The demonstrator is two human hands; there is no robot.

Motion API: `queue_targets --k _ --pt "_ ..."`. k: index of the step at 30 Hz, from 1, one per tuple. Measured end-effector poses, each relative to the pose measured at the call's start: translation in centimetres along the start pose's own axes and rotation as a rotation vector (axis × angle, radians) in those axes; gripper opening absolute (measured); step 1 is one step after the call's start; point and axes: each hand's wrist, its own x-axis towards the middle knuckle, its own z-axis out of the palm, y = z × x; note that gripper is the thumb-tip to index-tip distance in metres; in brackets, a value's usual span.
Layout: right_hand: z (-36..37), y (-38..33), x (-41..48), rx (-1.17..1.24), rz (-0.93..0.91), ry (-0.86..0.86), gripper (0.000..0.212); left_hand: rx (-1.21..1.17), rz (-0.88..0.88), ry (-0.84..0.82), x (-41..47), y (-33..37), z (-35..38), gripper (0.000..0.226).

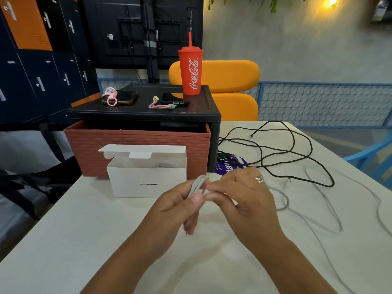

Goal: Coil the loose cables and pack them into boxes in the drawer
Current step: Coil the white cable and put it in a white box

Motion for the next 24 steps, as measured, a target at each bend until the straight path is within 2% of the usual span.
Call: queue_targets --k 2,6,10,14,18,21,24 --pt "0.2 0.2 -0.1 0.022 0.078 0.031 0.011 -0.043 0.004 -0.024 -0.1 0.5 -0.1 0.026" --pt "0.3 0.9 -0.1 0.096 0.28 0.051 0.024 -0.125 -0.005 0.064 -0.1 0.3 -0.6 0.029" --pt "0.4 1.9 0.0 0.083 0.42 0.02 0.023 -0.263 -0.015 0.118 0.0 0.4 -0.7 0.019" --pt "0.6 2.5 -0.2 0.028 0.568 -0.145 0.026 -0.261 -0.038 0.176 0.1 0.5 -0.5 0.029" --pt "0.9 2.8 -0.6 0.026 0.69 -0.283 0.027 -0.152 -0.034 0.205 0.1 0.4 -0.4 0.016" --pt "0.7 2.9 -0.5 0.033 0.793 -0.346 0.028 -0.161 -0.026 0.22 0.1 0.2 -0.6 0.02" --pt "0.6 2.9 -0.5 0.02 0.795 -0.397 0.025 -0.186 -0.028 0.231 0.1 0.4 -0.6 0.017"
